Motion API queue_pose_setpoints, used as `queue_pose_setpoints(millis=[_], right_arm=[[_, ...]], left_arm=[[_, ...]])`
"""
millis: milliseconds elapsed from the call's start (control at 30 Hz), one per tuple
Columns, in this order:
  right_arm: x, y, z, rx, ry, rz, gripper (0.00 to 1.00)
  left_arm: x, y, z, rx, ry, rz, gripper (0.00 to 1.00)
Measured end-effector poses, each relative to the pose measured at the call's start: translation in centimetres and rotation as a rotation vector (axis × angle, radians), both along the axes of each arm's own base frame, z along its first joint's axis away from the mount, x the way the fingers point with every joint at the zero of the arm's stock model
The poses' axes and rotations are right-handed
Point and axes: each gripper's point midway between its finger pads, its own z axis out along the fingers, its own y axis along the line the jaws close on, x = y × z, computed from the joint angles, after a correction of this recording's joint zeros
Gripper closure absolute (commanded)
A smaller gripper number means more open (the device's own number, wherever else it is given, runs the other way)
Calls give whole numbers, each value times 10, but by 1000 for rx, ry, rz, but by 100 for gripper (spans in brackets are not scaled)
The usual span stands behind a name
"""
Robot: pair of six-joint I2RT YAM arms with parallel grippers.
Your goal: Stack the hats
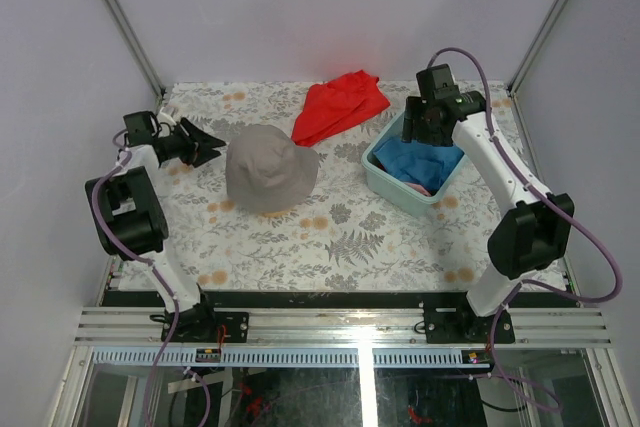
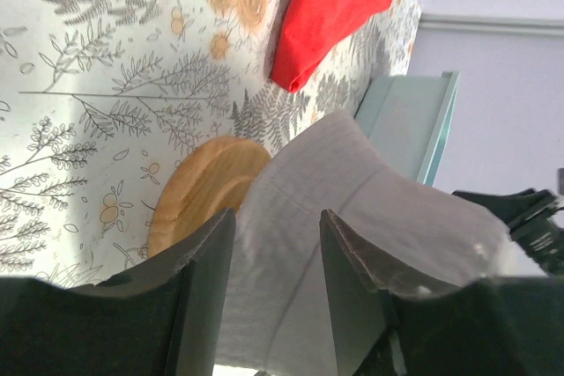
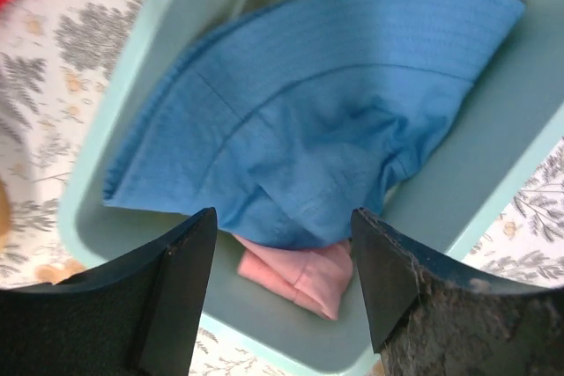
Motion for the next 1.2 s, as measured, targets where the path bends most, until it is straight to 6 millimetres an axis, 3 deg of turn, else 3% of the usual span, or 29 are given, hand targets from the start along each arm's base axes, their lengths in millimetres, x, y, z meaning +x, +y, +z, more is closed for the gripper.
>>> queue_pose_setpoints(millis=[200, 333, 467, 833, 900, 1000, 1033, 1133, 1200], right_arm=[[-18, -19, -29, -109, 135, -35, 29], [-32, -25, -50, -137, 202, -48, 29], [-43, -28, -70, -146, 253, -56, 29], [-38, -20, -117, -102, 243, -75, 27], [-35, -21, -124, -102, 225, -84, 36], [-31, -25, -132, -116, 198, -103, 78], [-30, -27, -134, -123, 187, -112, 86], [-26, -31, -135, -140, 159, -135, 99], [-23, -32, -130, -142, 136, -144, 100]], left_arm=[[9, 26, 41, 66, -74, 106, 57], [12, 35, 66, 90, -115, 156, 57], [12, 37, 77, 88, -123, 189, 57], [6, 36, 115, 88, -178, 236, 57], [5, 36, 118, 89, -184, 237, 57], [4, 36, 120, 93, -189, 241, 57], [4, 36, 121, 95, -191, 244, 57], [3, 37, 126, 104, -199, 256, 57], [2, 37, 131, 109, -209, 264, 57]])
